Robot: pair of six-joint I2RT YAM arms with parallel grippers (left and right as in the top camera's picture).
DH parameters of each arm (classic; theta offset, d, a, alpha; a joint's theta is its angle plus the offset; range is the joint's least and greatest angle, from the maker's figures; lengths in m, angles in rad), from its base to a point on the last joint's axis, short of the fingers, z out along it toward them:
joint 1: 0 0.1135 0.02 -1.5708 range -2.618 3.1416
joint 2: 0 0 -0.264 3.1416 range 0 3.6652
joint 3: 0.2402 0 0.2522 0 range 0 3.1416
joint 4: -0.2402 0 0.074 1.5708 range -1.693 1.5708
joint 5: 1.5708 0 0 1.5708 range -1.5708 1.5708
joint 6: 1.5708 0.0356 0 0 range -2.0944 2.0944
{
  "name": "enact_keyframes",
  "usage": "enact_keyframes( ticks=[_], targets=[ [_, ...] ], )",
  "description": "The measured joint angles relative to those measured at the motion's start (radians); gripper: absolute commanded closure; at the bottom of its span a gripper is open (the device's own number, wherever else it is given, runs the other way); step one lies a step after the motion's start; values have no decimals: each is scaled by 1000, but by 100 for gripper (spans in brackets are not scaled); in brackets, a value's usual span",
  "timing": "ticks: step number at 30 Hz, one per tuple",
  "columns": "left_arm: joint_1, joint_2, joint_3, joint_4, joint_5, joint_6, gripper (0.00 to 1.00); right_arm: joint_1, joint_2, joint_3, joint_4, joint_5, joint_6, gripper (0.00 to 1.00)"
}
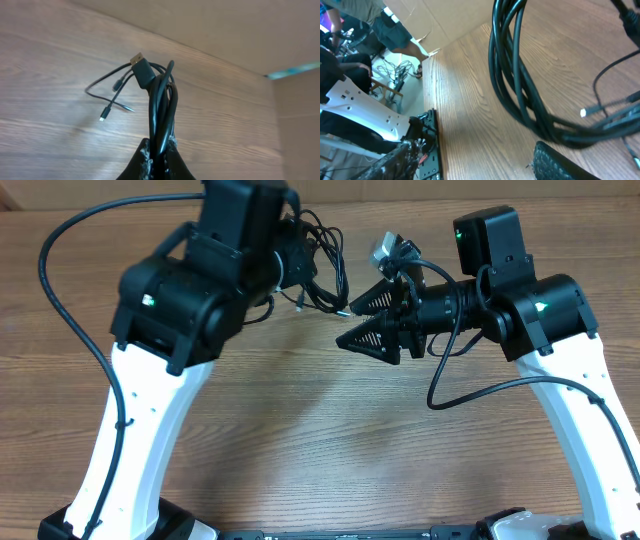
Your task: Untangle cables
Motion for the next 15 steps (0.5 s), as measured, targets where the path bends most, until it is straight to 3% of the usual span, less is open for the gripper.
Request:
enact_keyframes(
  ticks=[11,12,13,14,15],
  targets=[
    [38,0,0,-34,261,-22,96,0,0,0,27,45,-92,37],
    [38,0,0,-34,271,-22,96,0,0,0,27,56,-96,41],
    [38,0,0,-33,279,-21,96,0,0,0,27,64,-99,58],
    [38,0,0,-32,288,-21,96,0,0,0,28,76,-110,86],
    [38,0,0,-30,293,-21,96,0,0,0,27,82,-108,96]
  ],
)
